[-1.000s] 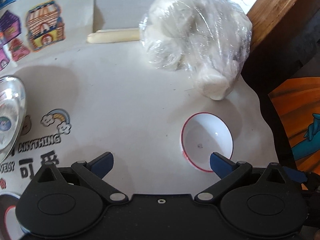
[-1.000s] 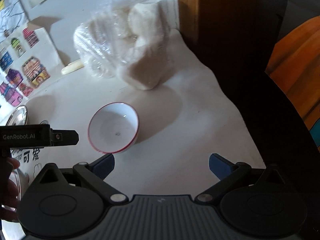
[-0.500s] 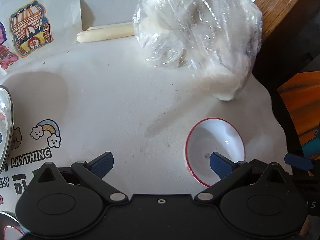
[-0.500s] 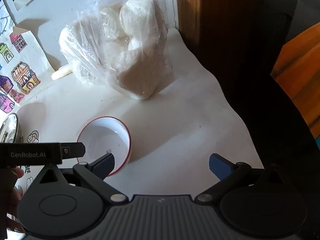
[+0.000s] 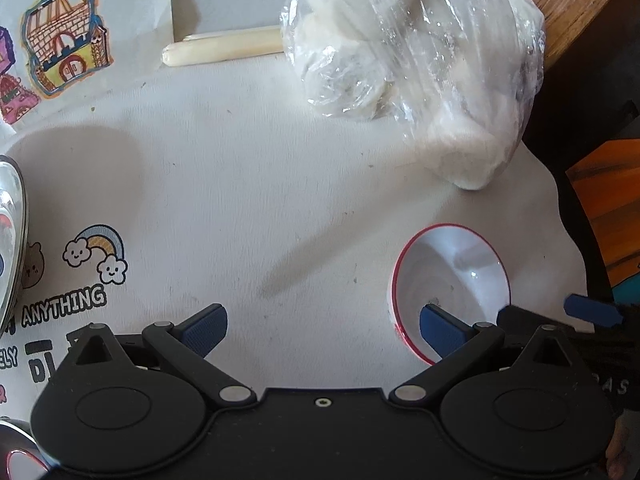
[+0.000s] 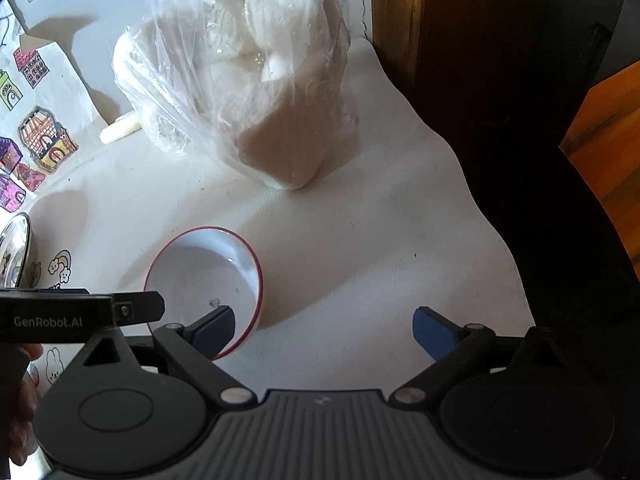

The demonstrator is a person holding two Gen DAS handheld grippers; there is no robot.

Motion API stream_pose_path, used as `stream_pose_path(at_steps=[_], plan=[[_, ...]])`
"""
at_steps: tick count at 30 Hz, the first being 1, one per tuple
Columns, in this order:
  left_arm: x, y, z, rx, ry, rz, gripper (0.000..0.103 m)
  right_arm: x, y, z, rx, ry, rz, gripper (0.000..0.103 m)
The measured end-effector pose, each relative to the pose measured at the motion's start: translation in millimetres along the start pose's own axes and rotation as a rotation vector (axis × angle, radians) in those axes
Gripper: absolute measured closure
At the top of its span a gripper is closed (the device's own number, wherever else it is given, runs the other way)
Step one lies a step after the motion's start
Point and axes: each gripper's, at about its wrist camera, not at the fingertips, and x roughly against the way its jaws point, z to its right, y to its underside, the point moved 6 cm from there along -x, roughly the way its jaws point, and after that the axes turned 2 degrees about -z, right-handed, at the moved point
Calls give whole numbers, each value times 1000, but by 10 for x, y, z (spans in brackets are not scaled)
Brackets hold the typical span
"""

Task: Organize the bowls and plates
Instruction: 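Close the left gripper on the white bowl rim while the right gripper closes too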

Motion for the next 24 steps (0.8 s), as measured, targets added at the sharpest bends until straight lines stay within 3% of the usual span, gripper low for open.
stream_pose_path(at_steps=[7,12,15,18,20,24], plan=[[-42,-6,49,-35,-20,-17,5,-92,-82,-11,-10,-47,-37,29],[-51,-25,70,-27,4,-29,14,-126,-129,-44,-6,-67,-55,39],[-74,-20,70,2,53,-57,23,-159,-123,-77,-3,-84,-69,41],[-91,0,70,26,97,-65,33,-164,-94,-110,1,-87,-73,51],[-89,10,74,32,119,-61,44,-159,-85,-139,-2,-101,-69,61],[-89,-2,129,45,156,-47,67,-138,-66,-206,7,-112,-69,72]])
